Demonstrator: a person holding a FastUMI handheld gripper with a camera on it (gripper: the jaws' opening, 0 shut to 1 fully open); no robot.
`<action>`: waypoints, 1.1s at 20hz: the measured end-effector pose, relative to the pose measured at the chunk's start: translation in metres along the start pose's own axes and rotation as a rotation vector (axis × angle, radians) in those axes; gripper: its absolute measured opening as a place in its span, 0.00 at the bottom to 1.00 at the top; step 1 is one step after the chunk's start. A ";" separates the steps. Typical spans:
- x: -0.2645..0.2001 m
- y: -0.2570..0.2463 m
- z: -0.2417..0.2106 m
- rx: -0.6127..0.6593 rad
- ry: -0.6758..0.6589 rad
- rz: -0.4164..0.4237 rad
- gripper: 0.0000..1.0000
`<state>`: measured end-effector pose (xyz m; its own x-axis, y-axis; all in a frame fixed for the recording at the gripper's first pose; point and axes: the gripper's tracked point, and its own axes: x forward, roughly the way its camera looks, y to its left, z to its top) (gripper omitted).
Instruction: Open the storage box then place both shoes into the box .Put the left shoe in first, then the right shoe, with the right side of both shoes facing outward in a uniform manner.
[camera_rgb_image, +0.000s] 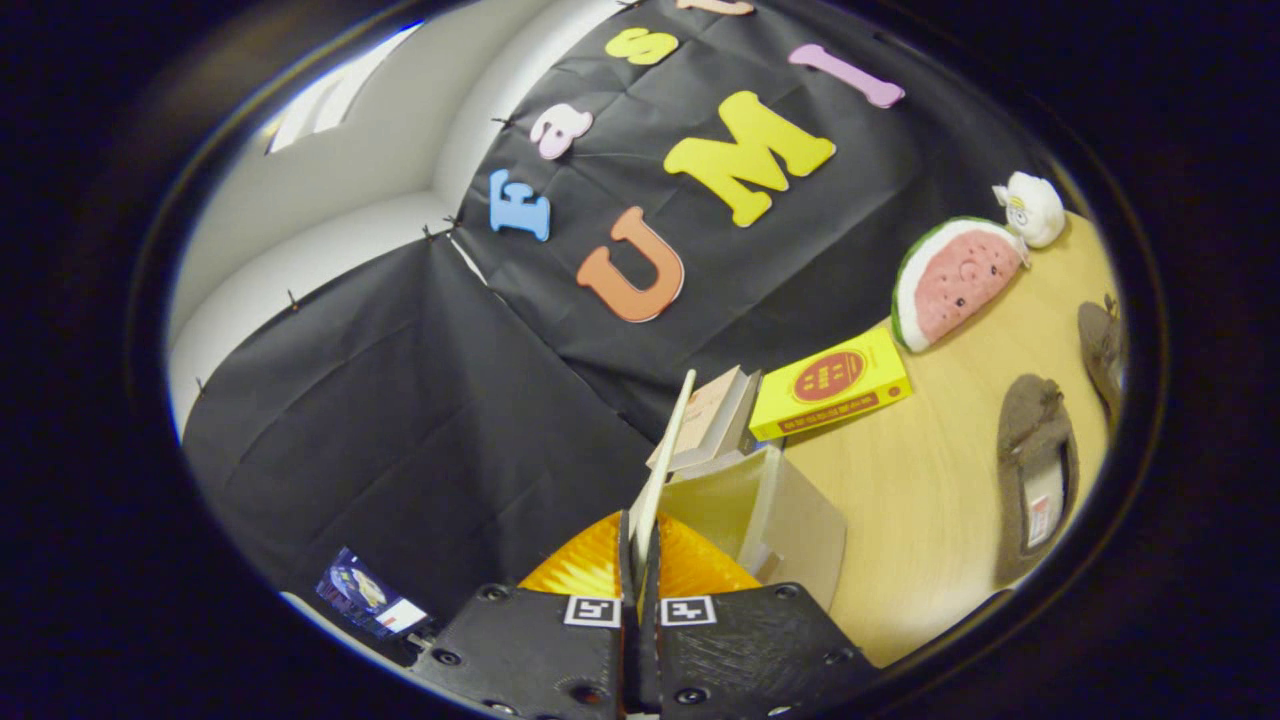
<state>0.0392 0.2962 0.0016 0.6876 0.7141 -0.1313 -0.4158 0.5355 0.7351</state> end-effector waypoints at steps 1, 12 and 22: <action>0.005 0.013 0.007 -0.013 0.005 0.009 0.00; 0.076 0.151 -0.003 -0.272 0.074 0.055 0.00; 0.130 0.214 -0.048 -0.383 0.157 0.060 0.20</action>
<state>0.0113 0.5250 0.1096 0.5688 0.7933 -0.2171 -0.6640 0.5987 0.4480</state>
